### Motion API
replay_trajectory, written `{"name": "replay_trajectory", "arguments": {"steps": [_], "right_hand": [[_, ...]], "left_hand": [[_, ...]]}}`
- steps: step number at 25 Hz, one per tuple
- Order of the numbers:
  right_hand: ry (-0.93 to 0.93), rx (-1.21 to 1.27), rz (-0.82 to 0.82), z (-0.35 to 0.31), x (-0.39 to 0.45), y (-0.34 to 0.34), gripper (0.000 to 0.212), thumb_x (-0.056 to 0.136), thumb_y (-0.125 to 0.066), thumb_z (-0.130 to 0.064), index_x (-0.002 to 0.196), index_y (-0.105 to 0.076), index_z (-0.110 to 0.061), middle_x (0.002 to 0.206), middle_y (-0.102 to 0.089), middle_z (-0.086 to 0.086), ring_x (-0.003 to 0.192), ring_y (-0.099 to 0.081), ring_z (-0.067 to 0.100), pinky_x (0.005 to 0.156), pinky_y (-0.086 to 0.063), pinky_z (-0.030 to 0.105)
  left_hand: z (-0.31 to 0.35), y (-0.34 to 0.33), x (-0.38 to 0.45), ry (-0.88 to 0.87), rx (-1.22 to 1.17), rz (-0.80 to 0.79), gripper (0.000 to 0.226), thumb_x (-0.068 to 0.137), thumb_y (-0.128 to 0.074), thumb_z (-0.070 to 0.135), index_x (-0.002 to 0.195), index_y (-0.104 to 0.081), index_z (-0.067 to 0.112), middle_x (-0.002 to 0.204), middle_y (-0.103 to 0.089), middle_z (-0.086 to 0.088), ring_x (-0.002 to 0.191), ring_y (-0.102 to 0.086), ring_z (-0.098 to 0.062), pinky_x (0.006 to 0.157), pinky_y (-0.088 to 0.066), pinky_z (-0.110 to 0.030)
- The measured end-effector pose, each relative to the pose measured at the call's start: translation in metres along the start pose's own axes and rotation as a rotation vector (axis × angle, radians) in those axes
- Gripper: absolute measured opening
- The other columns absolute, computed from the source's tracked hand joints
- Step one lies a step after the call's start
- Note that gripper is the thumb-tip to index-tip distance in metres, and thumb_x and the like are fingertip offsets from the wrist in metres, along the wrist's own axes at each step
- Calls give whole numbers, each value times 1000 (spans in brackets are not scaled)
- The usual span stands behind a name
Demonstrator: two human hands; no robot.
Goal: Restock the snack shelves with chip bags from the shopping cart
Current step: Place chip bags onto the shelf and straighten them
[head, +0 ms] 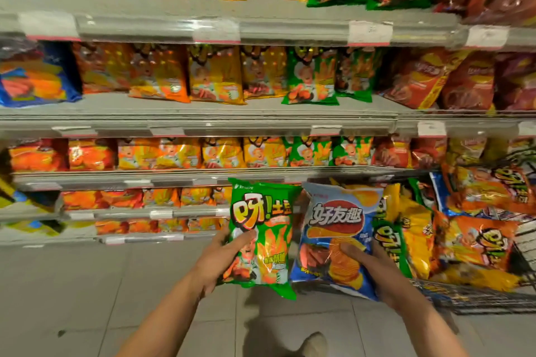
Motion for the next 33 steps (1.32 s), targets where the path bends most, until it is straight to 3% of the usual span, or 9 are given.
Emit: {"name": "replay_trajectory", "arguments": {"steps": [6, 12, 15, 20, 23, 26, 28, 31, 33], "right_hand": [[19, -28, -26, 14, -19, -74, 65, 63, -86, -22, 120, -59, -34, 117, -76, 0, 107, -73, 29, 90, -59, 49], [122, -49, -17, -17, -23, -84, 57, 73, -81, -20, 124, -60, -35, 113, -77, -6, 97, -76, 17, 67, -61, 25], [150, -49, 21, -37, -22, -63, 60, 71, -83, -24, 124, -60, -37, 112, -77, -9, 97, -75, 12, 67, -60, 21], [202, -27, 118, -78, 0, -3, 59, 72, -84, -34, 118, -54, -53, 106, -72, -31, 92, -71, -5, 75, -57, 21], [237, -27, 170, -106, 28, 40, 53, 70, -83, -40, 110, -53, -57, 95, -67, -41, 86, -64, -12, 78, -49, 22], [243, -14, 206, -137, 57, 96, 54, 74, -79, -40, 118, -50, -51, 106, -61, -36, 89, -59, -9, 80, -49, 25], [253, -27, 208, -157, 73, 129, 58, 70, -78, -41, 121, -50, -48, 111, -60, -30, 90, -57, -6, 80, -48, 27], [238, -53, 229, -180, 92, 171, 55, 70, -78, -40, 118, -52, -47, 105, -57, -31, 92, -56, 3, 81, -44, 30], [217, -45, 226, -187, 98, 190, 53, 63, -81, -45, 107, -53, -55, 105, -57, -33, 95, -57, 6, 79, -47, 30]], "left_hand": [[1, 73, -38, -53, -25, 9, 49, 77, -86, 38, 121, -68, 25, 111, -78, -7, 99, -76, -31, 84, -62, -43], [37, 70, -25, -158, 27, -4, 39, 82, -82, 38, 119, -70, 29, 110, -78, -3, 97, -77, -28, 85, -62, -47], [65, 41, -8, -213, 44, 0, 48, 73, -86, 47, 116, -70, 32, 106, -79, -1, 93, -77, -26, 74, -64, -42], [128, -43, 40, -333, 158, 16, 45, 76, -84, 48, 116, -69, 35, 108, -78, 10, 95, -75, -8, 81, -60, -35], [169, -111, 79, -375, 172, 4, 37, 79, -84, 40, 112, -71, 26, 103, -79, 4, 90, -76, -19, 76, -63, -50], [211, -183, 123, -422, 175, -12, 31, 83, -82, 34, 110, -71, 23, 101, -76, 4, 89, -74, -23, 79, -60, -60], [235, -223, 152, -479, 199, 27, 35, 85, -80, 35, 116, -70, 22, 107, -76, 4, 96, -73, -20, 83, -61, -48], [257, -272, 191, -484, 165, 81, 30, 87, -78, 32, 108, -67, 13, 84, -70, 3, 65, -67, -8, 48, -52, -19], [266, -290, 214, -431, 138, 131, 32, 88, -78, 32, 105, -63, 10, 75, -61, -1, 57, -54, -13, 42, -41, -19]]}}
Point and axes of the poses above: each hand's wrist, its own x-axis towards the middle knuckle, its own y-axis out of the back of the hand, z = x × y, the point moved 1 cm from there along x, towards the middle knuckle
